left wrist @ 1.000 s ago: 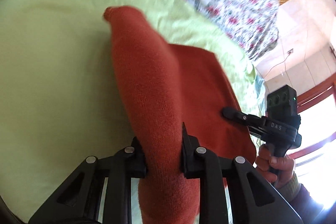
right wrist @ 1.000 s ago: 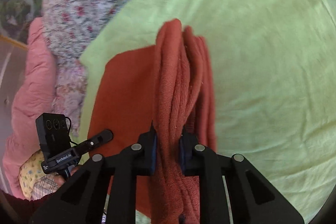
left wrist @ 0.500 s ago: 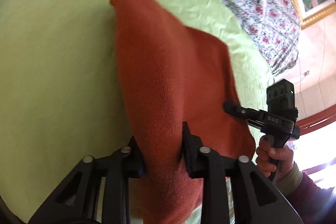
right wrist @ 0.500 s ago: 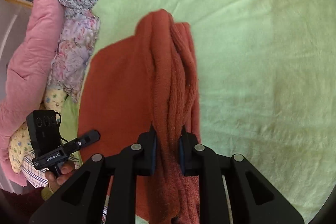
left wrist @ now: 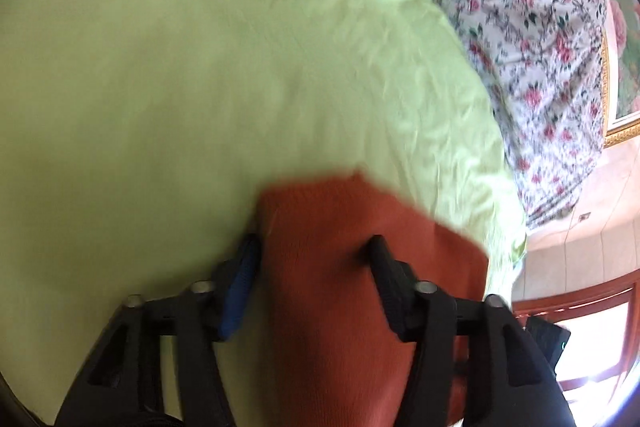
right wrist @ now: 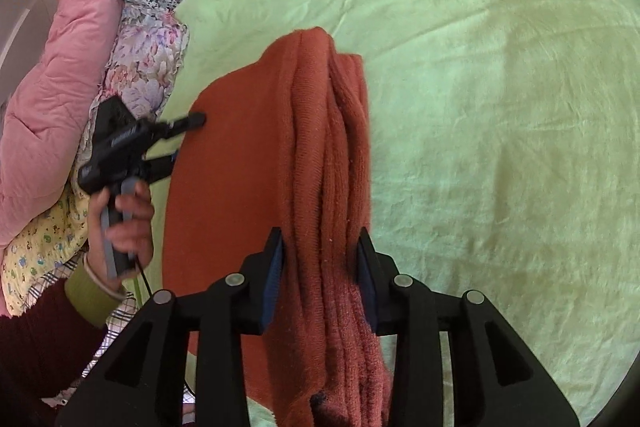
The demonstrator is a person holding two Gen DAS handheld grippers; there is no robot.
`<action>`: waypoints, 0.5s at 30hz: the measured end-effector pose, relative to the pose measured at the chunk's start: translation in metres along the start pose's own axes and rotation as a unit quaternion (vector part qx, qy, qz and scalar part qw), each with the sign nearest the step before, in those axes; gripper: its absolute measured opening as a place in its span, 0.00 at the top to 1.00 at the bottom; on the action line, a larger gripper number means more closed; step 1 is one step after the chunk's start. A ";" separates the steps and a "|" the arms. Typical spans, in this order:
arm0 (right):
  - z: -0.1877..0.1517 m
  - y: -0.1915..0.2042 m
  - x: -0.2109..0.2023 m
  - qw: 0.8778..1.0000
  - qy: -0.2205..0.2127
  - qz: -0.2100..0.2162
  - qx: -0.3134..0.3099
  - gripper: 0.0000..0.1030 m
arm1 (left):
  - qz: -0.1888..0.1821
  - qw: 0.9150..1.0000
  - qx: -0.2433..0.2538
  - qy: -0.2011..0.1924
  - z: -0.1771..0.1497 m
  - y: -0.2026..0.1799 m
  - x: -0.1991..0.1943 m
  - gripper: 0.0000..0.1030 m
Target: Fold small clothes
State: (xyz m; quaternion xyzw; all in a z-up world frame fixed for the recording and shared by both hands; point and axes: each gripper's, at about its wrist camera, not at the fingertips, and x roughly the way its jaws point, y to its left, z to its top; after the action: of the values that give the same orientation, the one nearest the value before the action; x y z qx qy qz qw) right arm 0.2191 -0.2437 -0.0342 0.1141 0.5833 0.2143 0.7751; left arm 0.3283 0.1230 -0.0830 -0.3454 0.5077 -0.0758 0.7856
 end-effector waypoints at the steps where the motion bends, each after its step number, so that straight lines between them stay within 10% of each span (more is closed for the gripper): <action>1: 0.000 -0.003 0.000 1.000 0.001 0.000 0.000 0.65 | 0.018 1.000 0.013 -0.005 0.008 -0.005 0.003 0.86; 8: -0.003 -0.009 0.001 1.000 -0.005 -0.025 -0.010 0.79 | 0.110 0.986 0.112 -0.056 0.018 -0.047 0.005 0.94; 15: -0.005 -0.016 -0.022 0.999 -0.024 -0.032 0.022 0.62 | 0.117 0.986 0.108 -0.059 -0.016 -0.038 -0.038 0.75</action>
State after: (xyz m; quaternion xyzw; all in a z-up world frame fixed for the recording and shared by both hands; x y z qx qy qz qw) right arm 0.2129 -0.2680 -0.0235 0.1174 0.5728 0.1740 0.7924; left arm 0.3058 0.1054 -0.0353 -0.2011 0.4861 -0.0173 0.8502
